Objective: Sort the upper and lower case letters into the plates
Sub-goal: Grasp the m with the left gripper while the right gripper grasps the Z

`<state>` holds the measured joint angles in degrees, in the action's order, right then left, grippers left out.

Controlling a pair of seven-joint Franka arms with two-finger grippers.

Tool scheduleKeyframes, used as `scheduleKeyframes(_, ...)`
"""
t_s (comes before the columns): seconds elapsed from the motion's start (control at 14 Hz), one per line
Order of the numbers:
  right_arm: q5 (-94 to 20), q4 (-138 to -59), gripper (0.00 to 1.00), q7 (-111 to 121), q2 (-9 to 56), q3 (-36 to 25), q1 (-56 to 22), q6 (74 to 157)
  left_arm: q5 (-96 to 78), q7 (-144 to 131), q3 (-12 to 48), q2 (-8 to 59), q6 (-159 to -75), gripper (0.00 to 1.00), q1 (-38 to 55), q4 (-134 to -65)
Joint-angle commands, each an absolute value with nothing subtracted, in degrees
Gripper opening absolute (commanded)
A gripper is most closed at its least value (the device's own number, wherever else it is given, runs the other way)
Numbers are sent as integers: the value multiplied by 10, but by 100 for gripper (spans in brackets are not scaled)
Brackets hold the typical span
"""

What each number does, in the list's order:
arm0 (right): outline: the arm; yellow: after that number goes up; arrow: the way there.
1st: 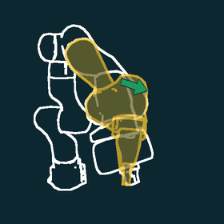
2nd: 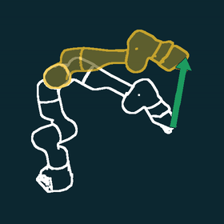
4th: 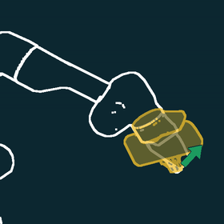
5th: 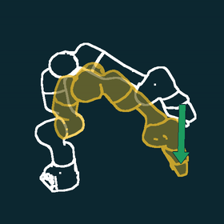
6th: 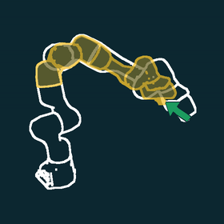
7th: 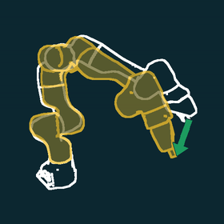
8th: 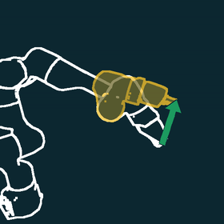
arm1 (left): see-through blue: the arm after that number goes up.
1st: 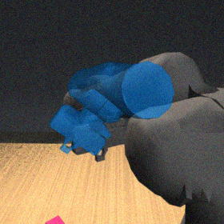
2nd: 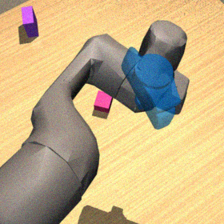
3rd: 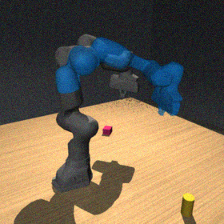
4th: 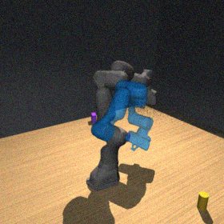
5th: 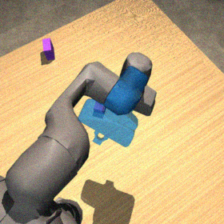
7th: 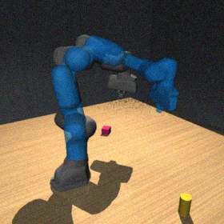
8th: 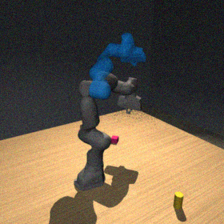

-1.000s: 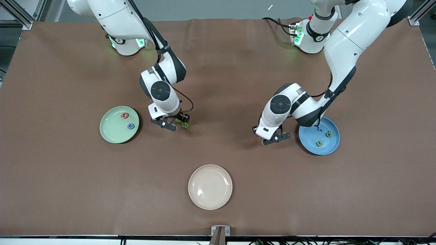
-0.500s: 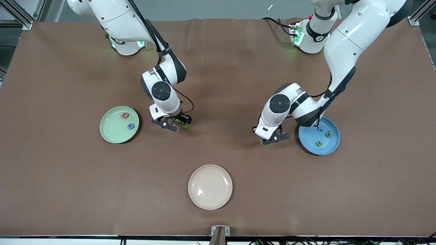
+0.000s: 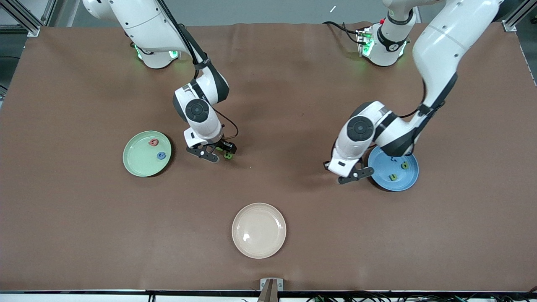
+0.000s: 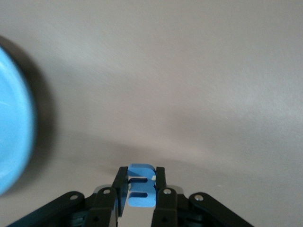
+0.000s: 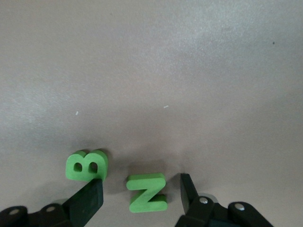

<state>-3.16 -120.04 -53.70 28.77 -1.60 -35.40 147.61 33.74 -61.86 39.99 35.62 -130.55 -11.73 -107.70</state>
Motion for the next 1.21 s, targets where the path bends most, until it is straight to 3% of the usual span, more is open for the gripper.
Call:
scheduleKeyframes(0.0, -35, -1188, 76, -538, 266, -16, -351, 1419, 340, -542, 485, 340, -1267, 8, -238, -1095)
scheduleKeyframes(0.21, -35, -1158, 77, -541, 265, -17, -352, 1334, 351, -442, 507, 342, -1264, 8, -320, -1123)
scheduleKeyframes(0.86, -33, -1205, 77, -543, 280, -17, -358, 1431, 431, -324, 505, 373, -1311, 9, -387, -1170)
scheduleKeyframes(1.07, -33, -1205, 70, -542, 282, -16, -358, 1439, 454, -324, 503, 381, -1331, 9, -390, -1188)
scheduleKeyframes(1.14, -32, -1206, 63, -541, 282, -17, -357, 1439, 455, -324, 502, 381, -1331, 9, -391, -1192)
